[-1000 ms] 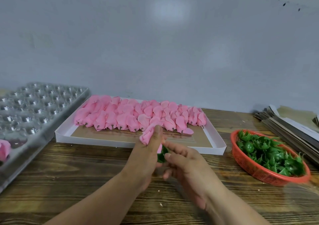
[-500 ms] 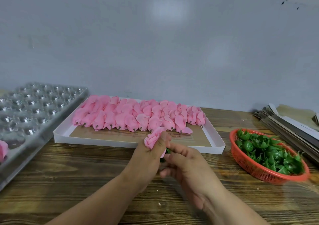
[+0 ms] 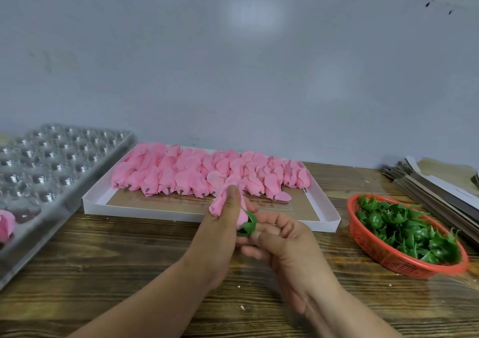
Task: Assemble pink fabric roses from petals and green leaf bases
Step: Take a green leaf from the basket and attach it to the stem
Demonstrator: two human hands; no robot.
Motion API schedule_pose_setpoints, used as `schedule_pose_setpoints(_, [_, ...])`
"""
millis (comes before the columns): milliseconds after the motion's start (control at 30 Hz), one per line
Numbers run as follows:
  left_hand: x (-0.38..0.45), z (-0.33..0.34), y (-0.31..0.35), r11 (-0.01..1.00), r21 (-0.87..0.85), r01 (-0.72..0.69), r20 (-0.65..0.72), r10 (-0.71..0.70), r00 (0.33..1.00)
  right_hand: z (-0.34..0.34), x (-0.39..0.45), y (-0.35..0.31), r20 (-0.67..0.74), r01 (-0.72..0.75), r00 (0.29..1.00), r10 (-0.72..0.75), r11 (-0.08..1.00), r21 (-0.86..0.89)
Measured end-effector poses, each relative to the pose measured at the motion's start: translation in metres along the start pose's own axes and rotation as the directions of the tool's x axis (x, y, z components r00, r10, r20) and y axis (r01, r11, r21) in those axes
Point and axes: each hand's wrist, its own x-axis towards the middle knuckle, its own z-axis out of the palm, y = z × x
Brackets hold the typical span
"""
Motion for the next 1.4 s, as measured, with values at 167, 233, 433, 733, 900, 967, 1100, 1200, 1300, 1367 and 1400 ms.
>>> schedule_pose_setpoints(167, [0.001,0.004,0.000,0.968,-0.189,0.164,0.015,-0.164,0.986,0.004,-0.002,0.000,-0.100,0.060,0.992,-0.078,0.983,-0.174])
schedule_pose_setpoints(233, [0.000,0.007,0.000,0.953,-0.229,0.197,0.020,-0.197,0.980,0.005,-0.002,0.001,-0.135,0.054,0.988,-0.079,0.983,-0.176])
schedule_pose_setpoints(433, [0.000,0.008,-0.001,0.925,-0.299,0.233,0.033,-0.235,0.972,0.001,0.001,0.003,-0.187,0.009,0.982,-0.026,0.996,-0.091])
schedule_pose_setpoints(733, [-0.001,0.002,0.002,0.884,-0.345,0.316,0.140,-0.284,0.949,0.000,-0.001,-0.001,-0.190,0.092,0.975,-0.118,0.986,-0.139])
schedule_pose_setpoints(900, [0.001,0.001,0.000,0.862,-0.396,0.317,0.173,-0.269,0.947,-0.001,0.001,0.000,-0.194,0.127,0.966,-0.169,0.969,-0.212])
schedule_pose_setpoints(967, [0.001,0.001,0.001,0.862,-0.399,0.313,0.193,-0.254,0.948,-0.001,0.000,-0.001,-0.174,0.101,0.973,-0.149,0.961,-0.259])
schedule_pose_setpoints(1100, [0.001,-0.001,0.003,0.889,-0.357,0.288,0.230,-0.215,0.949,-0.002,0.001,-0.004,-0.166,0.043,0.983,-0.082,0.973,-0.226])
schedule_pose_setpoints(1200, [-0.001,-0.001,0.001,0.900,-0.330,0.285,0.294,-0.188,0.937,-0.003,0.001,-0.007,-0.145,0.040,0.987,-0.062,0.988,-0.146])
schedule_pose_setpoints(1300, [0.000,0.000,-0.003,0.909,-0.300,0.290,0.278,-0.208,0.938,-0.002,0.000,-0.006,-0.086,0.083,0.992,-0.096,0.985,-0.148])
schedule_pose_setpoints(1367, [0.002,-0.001,-0.006,0.932,-0.240,0.272,0.197,-0.227,0.954,-0.002,-0.001,-0.005,-0.084,0.113,0.988,-0.128,0.979,-0.170])
schedule_pose_setpoints(1400, [0.002,-0.001,-0.007,0.946,-0.193,0.260,0.150,-0.234,0.961,-0.002,-0.001,-0.005,-0.083,0.127,0.986,-0.144,0.975,-0.180])
